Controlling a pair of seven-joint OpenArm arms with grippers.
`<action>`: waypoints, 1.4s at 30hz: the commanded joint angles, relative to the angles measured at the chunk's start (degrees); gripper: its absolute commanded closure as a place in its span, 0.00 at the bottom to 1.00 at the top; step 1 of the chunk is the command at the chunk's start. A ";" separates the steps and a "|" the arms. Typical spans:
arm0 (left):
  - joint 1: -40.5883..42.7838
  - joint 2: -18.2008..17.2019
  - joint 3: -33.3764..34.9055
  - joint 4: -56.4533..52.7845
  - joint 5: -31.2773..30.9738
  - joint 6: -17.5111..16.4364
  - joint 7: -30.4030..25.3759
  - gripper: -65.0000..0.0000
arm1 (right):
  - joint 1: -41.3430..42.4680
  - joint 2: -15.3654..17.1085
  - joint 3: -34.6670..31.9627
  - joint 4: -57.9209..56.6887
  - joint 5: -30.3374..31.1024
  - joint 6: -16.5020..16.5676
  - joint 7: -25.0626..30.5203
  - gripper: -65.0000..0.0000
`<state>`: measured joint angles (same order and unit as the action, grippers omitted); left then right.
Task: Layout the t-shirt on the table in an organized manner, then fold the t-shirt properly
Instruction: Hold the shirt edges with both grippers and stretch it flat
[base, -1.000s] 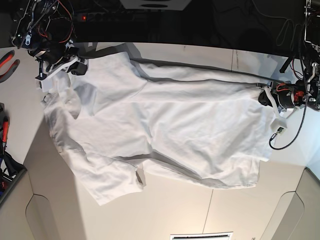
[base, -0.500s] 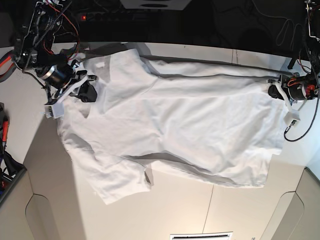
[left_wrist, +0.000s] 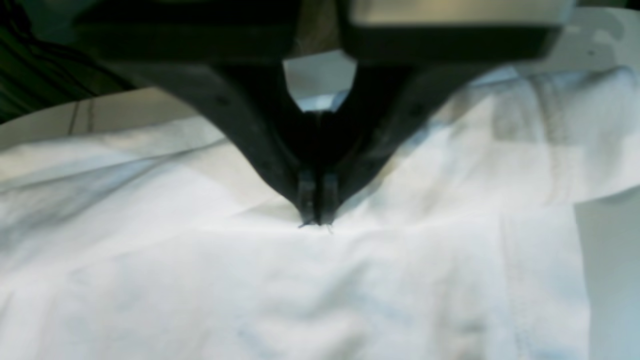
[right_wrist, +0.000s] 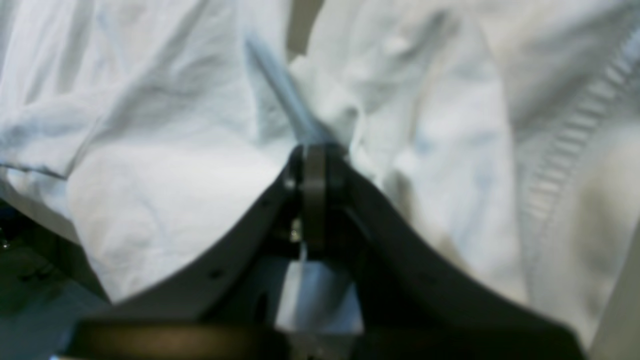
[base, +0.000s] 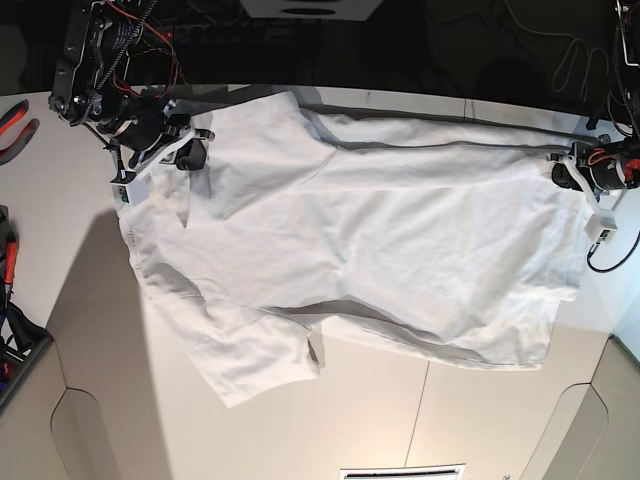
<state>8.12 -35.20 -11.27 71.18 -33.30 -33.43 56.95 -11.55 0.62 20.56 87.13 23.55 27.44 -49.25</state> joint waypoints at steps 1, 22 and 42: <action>1.07 -0.83 -0.02 -0.04 2.21 0.63 2.86 1.00 | -0.76 0.33 0.11 0.42 -1.51 -0.50 -1.99 1.00; 2.19 -0.85 -11.23 5.25 -0.46 -2.23 -2.99 0.62 | 4.24 0.63 2.27 18.69 2.03 -0.46 -3.61 0.66; 1.09 -0.46 -11.80 8.85 -5.44 -3.23 -7.04 0.60 | 36.61 8.59 2.32 -34.14 -5.60 -0.70 9.64 0.51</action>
<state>9.67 -34.61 -22.57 79.13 -38.19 -36.10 50.94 23.53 8.75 22.76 52.12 17.02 26.30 -40.64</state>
